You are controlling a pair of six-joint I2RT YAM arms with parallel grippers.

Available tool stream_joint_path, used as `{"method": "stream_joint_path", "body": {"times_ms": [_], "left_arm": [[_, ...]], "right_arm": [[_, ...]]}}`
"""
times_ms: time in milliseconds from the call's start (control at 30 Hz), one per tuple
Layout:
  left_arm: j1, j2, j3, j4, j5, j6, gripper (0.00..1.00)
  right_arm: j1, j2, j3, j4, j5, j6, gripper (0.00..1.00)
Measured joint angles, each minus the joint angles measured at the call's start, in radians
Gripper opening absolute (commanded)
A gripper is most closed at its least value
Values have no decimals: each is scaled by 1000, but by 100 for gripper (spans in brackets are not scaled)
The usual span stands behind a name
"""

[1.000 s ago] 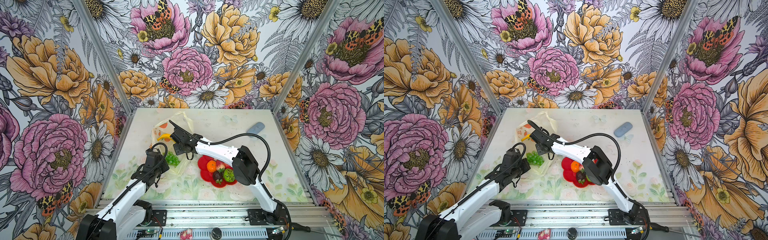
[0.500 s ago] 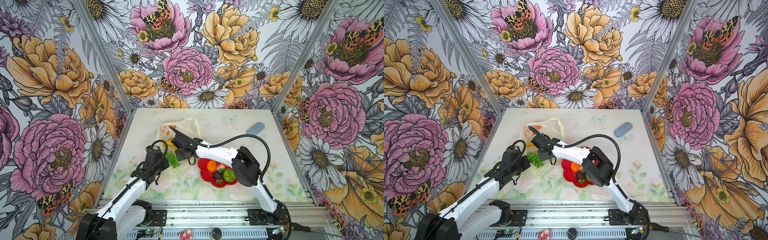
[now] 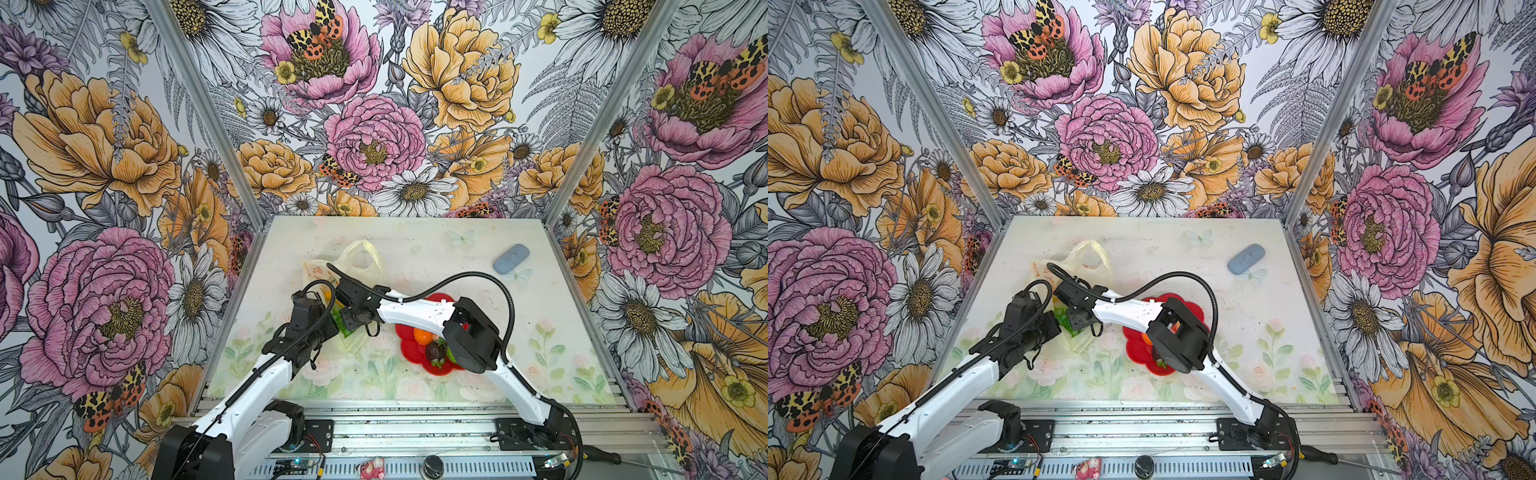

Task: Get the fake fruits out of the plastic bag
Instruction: 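Lift the banana up out of the bag with the right gripper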

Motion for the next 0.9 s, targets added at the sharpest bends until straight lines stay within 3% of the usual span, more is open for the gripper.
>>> {"method": "stream_joint_path", "body": {"times_ms": [367,500,633,900], "left_arm": [[0,-1,0,8,0,0,0],[2,-1,0,10,0,0,0],[11,-1,0,10,0,0,0],[32,-5,0,8,0,0,0]], "right_arm": [[12,71,116,-27,24,-22,42],[27,95,155,-35,26,-39,27],[39,95,157,-40,33,-45,18],[34,-26,61,-77,6,-43,12]]}}
